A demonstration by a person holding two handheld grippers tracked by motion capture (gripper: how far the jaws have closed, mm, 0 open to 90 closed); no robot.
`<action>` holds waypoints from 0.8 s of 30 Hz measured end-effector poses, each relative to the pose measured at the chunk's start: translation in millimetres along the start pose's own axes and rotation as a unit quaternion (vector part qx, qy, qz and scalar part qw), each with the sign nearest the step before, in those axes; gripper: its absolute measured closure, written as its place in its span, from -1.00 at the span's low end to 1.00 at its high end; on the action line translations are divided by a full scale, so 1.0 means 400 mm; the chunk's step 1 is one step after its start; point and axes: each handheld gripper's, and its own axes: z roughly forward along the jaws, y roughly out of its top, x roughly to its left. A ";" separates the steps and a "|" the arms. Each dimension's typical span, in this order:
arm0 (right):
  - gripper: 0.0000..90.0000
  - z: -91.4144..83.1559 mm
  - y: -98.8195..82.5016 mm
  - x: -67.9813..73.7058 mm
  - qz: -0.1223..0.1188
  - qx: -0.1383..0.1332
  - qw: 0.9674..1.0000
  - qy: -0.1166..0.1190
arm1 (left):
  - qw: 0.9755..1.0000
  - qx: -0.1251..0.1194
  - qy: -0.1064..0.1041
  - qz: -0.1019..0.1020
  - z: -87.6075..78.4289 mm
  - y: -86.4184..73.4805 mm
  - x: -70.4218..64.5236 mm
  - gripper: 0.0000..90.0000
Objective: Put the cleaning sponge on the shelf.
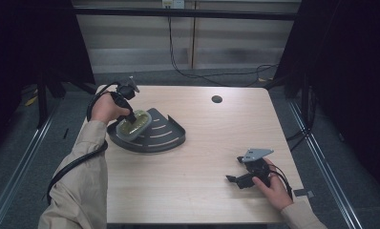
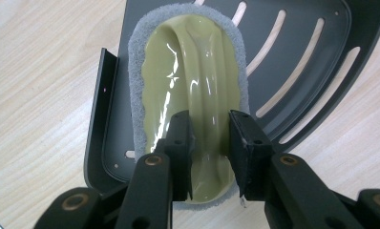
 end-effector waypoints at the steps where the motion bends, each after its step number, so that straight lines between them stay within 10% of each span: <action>1: -0.75 0.000 0.000 0.000 0.000 0.000 1.000 0.000 | 1.000 0.000 -0.001 0.000 0.002 0.002 0.002 0.57; 24: -0.75 0.000 0.000 0.000 0.000 0.000 1.000 0.000 | 1.000 -0.006 0.003 -0.006 0.075 -0.028 0.061 0.57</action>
